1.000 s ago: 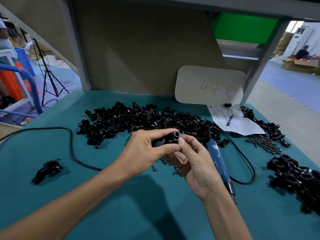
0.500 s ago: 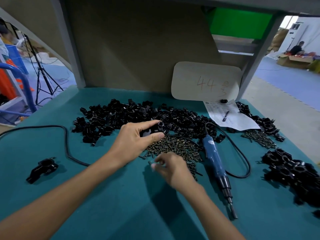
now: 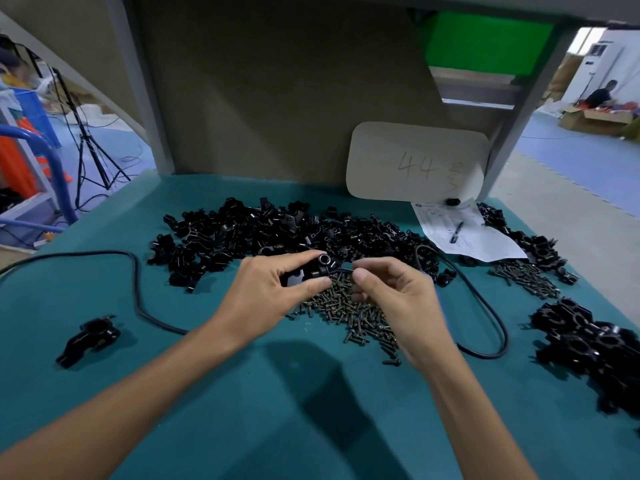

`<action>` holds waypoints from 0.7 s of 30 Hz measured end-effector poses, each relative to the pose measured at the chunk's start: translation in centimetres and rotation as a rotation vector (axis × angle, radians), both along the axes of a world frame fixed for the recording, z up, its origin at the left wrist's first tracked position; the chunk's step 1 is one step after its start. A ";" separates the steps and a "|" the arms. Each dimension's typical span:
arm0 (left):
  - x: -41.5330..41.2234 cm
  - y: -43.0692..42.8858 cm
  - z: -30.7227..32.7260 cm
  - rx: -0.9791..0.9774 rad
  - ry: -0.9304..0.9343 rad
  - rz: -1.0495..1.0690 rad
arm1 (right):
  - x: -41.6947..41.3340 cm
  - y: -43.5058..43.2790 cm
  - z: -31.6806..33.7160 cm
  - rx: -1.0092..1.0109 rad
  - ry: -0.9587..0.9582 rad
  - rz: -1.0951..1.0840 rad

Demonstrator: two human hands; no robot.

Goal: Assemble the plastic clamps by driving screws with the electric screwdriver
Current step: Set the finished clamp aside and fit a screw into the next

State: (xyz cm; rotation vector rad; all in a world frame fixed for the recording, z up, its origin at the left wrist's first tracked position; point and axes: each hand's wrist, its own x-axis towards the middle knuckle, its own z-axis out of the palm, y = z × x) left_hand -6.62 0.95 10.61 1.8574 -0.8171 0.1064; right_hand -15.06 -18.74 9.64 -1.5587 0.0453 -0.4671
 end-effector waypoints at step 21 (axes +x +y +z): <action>-0.6 -0.4 -0.1 0.027 -0.045 -0.062 | -0.2 0.7 2.1 -0.469 0.147 0.064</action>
